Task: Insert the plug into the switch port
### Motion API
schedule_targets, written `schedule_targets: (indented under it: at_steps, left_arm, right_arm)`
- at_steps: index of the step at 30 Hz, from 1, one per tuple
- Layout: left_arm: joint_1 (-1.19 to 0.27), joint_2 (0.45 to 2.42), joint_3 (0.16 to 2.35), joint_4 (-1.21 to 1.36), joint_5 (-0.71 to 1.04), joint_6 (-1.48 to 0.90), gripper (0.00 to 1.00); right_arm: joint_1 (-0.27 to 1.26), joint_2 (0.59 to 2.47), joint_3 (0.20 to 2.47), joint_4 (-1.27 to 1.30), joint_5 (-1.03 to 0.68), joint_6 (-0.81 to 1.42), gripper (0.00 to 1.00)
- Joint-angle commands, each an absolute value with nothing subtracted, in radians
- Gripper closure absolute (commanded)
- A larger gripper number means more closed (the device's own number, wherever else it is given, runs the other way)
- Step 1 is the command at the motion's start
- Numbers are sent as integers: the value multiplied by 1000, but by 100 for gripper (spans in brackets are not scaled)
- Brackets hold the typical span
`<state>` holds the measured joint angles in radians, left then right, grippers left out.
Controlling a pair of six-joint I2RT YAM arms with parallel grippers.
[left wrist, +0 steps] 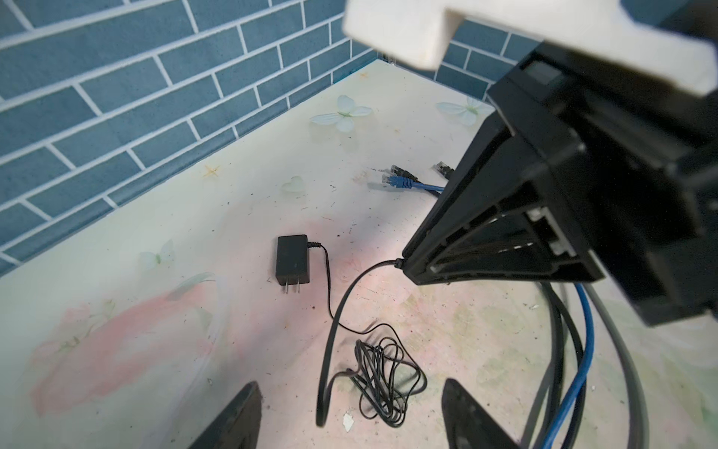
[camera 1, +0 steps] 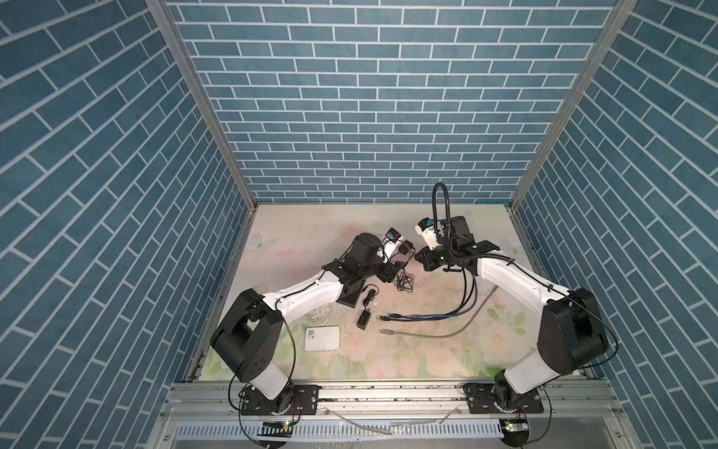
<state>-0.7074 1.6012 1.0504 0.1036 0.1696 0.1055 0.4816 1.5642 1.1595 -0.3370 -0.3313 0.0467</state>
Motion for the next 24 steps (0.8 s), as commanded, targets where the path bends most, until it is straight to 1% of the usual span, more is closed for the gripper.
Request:
schedule_targets:
  at_steps: [1,4,6,7,9,10,12,13,18,21,24]
  left_arm:
    - [-713,1624,1079,43,166,243,29]
    - [-713,1641,1105,13,150,298,35]
    - [-713,1659,1130,-20,150,332,46]
    - [-713,1668,1144,-33,147,342,54]
    - [-712,1686,1170,-57,130,353,73]
    - [-713,1693,1180,-68,126,360,80]
    - [-713,1707,1204,-91,116,367,96]
    - [-714,1712,1213,-98,106,369,100]
    - [-724,1713,1214,-82,86,398,100]
    - [-727,1698,1186,-43,89,427,100]
    - [-733,1669,1141,6,105,473,100]
  right_arm:
    - [487,1522,1122,-361,-380,36,100]
    - [486,1496,1108,-374,-403,14,100]
    - [487,1477,1096,-374,-411,4,100]
    - [487,1473,1092,-373,-413,3,100]
    - [486,1467,1086,-376,-409,2,99]
    - [486,1466,1085,-377,-405,4,99]
    - [485,1470,1084,-382,-401,9,99]
    - [486,1473,1083,-386,-400,12,99]
    - [488,1495,1092,-401,-404,25,97]
    - [489,1506,1106,-408,-421,28,94]
    - [489,1515,1126,-420,-434,29,89]
